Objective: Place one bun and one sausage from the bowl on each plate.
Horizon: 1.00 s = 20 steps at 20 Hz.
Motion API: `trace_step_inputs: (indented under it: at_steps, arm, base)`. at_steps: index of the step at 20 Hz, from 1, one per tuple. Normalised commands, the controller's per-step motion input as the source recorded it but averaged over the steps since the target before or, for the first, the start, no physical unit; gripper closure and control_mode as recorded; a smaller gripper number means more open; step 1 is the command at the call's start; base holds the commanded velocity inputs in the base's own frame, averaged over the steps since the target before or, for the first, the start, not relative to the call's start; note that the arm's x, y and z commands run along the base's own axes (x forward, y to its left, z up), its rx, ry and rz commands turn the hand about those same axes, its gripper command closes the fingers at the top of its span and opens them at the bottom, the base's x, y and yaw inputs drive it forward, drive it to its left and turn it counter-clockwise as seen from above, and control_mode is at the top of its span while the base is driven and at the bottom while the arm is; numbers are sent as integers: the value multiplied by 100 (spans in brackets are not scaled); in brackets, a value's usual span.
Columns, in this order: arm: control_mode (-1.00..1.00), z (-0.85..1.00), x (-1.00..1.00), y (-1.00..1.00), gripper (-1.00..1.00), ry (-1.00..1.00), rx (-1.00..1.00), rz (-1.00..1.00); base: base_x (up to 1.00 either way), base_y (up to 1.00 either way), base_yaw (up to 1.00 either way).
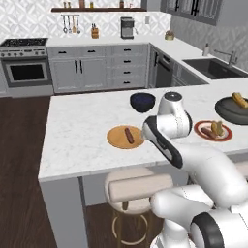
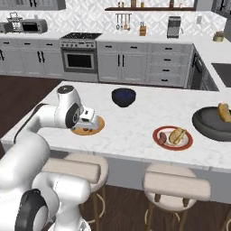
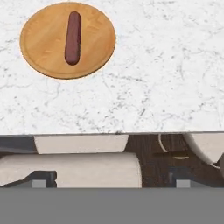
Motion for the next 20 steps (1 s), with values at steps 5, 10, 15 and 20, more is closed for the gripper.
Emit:
trace_step_inputs:
  at_steps: [5, 10, 15, 20]
  arm:
    - [100, 0, 0, 0, -100, 0, 0, 0]
    - [100, 0, 0, 0, -100, 0, 0, 0]
    - [100, 0, 0, 0, -100, 0, 0, 0]
    - [100, 0, 0, 0, -100, 0, 0, 0]
  base:
    - [-39, -100, -2]
    - [-31, -100, -2]
    - [-10, -100, 0]
    - [33, -98, 0]
